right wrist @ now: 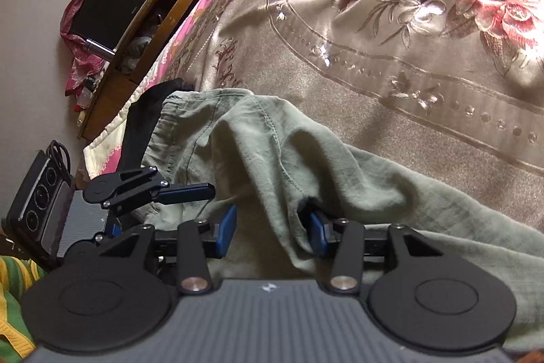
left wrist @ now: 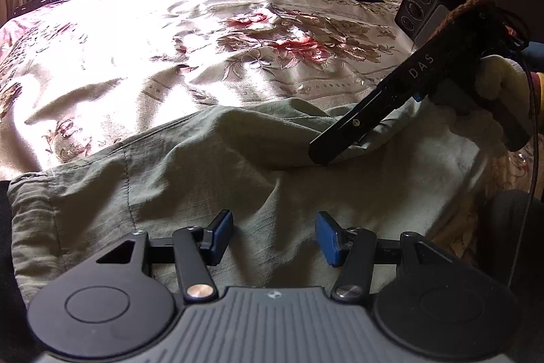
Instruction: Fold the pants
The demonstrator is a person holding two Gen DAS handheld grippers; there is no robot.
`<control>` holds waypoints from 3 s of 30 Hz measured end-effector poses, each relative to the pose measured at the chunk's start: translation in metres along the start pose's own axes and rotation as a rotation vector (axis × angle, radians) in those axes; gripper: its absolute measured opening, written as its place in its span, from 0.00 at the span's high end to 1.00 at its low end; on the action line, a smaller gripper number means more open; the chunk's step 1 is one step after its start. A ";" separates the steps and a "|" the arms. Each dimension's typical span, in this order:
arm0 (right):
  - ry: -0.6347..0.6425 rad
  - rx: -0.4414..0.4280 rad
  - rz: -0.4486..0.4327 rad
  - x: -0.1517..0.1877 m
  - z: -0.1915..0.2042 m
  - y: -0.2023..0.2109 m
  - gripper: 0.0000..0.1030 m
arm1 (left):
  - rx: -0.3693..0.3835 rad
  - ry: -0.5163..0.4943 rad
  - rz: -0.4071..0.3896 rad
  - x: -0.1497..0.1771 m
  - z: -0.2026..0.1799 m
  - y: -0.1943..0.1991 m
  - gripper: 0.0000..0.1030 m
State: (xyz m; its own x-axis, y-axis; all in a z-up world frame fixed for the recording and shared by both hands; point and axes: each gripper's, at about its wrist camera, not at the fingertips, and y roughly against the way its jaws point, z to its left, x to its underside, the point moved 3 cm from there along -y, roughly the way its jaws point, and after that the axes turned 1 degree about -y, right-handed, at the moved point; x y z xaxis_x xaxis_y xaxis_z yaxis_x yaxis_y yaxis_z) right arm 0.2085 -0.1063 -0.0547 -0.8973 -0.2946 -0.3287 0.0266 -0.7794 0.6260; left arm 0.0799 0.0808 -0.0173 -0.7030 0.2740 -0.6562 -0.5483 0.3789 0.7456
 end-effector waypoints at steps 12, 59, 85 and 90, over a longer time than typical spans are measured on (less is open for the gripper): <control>-0.309 -0.153 -0.446 -0.049 -0.046 0.026 0.53 | -0.037 0.061 0.014 0.003 0.015 -0.001 0.36; 0.157 0.750 -0.416 0.011 0.064 -0.001 0.58 | -0.251 0.016 -0.004 0.049 0.028 0.065 0.30; -0.631 0.499 -0.918 0.238 -0.071 0.224 0.56 | 0.081 -0.503 0.013 -0.033 -0.201 -0.040 0.30; -0.688 0.399 -0.935 0.237 -0.091 0.223 0.58 | 0.090 -0.550 0.038 -0.039 -0.213 -0.060 0.30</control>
State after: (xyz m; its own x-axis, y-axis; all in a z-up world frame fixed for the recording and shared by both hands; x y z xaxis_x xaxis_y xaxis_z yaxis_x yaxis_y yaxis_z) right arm 0.0420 -0.3997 -0.0571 -0.5475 0.7342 -0.4014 -0.7802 -0.2745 0.5621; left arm 0.0435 -0.1408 -0.0117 -0.3688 0.7006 -0.6108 -0.4691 0.4270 0.7730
